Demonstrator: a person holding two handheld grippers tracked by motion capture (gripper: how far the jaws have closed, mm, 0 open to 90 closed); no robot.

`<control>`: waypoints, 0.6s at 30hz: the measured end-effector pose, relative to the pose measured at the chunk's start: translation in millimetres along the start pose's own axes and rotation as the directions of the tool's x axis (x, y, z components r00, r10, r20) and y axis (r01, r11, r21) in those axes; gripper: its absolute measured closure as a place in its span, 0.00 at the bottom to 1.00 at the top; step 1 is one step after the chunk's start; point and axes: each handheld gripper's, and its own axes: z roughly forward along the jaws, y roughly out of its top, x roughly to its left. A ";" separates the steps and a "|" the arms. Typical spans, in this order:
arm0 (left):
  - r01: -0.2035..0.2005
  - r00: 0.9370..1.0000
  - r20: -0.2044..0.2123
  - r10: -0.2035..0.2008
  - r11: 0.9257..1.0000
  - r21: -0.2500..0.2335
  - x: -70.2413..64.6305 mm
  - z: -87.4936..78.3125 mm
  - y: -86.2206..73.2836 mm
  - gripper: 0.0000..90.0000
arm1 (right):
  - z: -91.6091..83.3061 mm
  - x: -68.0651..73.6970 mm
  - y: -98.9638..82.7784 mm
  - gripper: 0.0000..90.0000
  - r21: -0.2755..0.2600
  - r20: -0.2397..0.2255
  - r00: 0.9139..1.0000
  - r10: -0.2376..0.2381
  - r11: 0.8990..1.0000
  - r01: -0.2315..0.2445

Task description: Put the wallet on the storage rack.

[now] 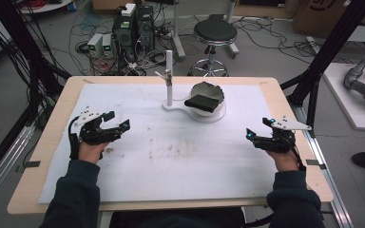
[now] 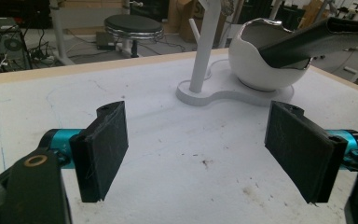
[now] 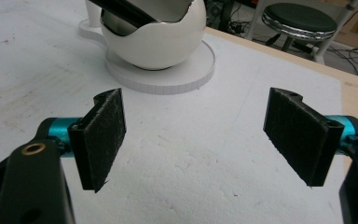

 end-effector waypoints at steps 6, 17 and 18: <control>-0.005 1.000 0.008 0.005 1.000 0.001 -1.6 0.1 -0.5 0.24 | -2.3 2.1 -0.3 0.24 -0.005 0.003 1.000 0.003 1.000 -0.003; -0.004 1.000 0.005 0.004 1.000 0.001 -1.4 0.0 -1.0 0.24 | -2.2 -2.7 -3.1 0.24 -0.008 0.010 1.000 0.027 1.000 -0.027; -0.003 1.000 0.004 0.003 1.000 0.000 -1.2 0.1 -1.1 0.24 | -2.3 -2.8 -3.2 0.23 -0.008 0.010 1.000 0.027 1.000 -0.027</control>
